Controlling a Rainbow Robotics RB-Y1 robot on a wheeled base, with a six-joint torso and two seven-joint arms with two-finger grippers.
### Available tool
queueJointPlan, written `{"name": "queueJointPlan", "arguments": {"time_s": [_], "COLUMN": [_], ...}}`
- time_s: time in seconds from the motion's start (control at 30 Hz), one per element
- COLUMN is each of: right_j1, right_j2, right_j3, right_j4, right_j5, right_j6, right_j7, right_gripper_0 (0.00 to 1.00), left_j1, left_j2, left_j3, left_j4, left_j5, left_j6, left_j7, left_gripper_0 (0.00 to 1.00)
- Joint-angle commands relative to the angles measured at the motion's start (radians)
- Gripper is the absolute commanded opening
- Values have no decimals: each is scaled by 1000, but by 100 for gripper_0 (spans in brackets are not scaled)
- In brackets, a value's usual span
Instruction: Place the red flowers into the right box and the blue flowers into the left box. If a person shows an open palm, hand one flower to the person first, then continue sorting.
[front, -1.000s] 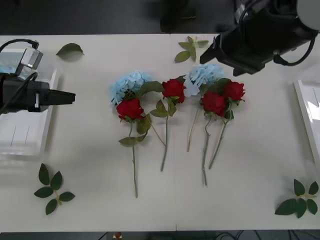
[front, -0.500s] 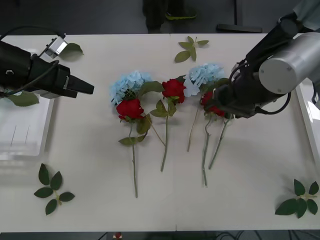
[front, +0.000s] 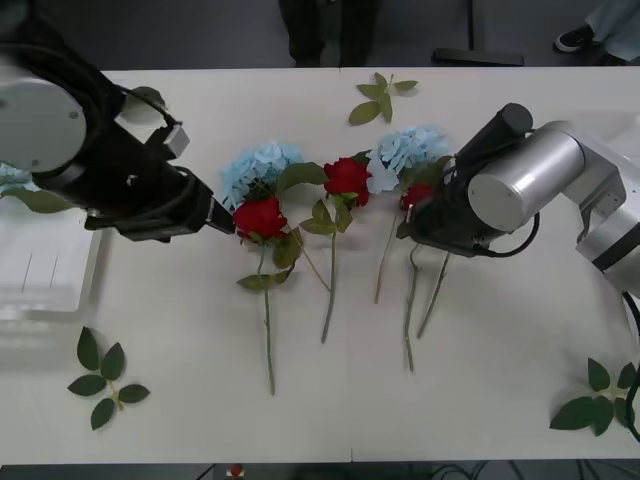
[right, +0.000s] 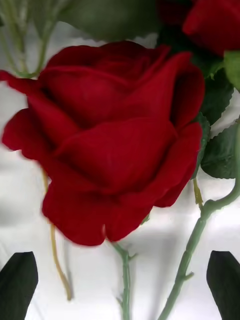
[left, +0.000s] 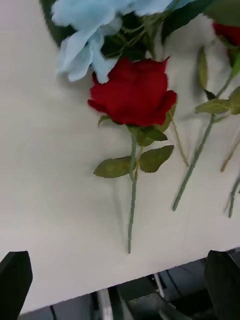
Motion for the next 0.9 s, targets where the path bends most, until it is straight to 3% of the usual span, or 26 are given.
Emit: {"name": "queueJointPlan", "arguments": {"time_s": [0.03, 0.27, 0.53, 0.9], "right_j1": [-13, -13, -1, 12], "right_j2": [3, 9, 7, 9], "right_j3": [1, 22, 22, 22], "right_j4": [17, 78, 97, 135], "right_j5": [5, 41, 93, 123], "right_j6": [-13, -53, -56, -57], "right_j7": [19, 33, 45, 58], "right_gripper_0": [98, 98, 98, 99], "left_j1": [-34, -8, -26, -46], "left_j2": [-16, -40, -97, -114], "left_j3": [-28, -48, -50, -318], "left_j4": [-32, -14, -47, -58], "left_j5": [-37, -60, -134, -364], "left_j6": [3, 8, 112, -17], "left_j7": [60, 76, 132, 304], "left_gripper_0": [100, 100, 100, 100]}}
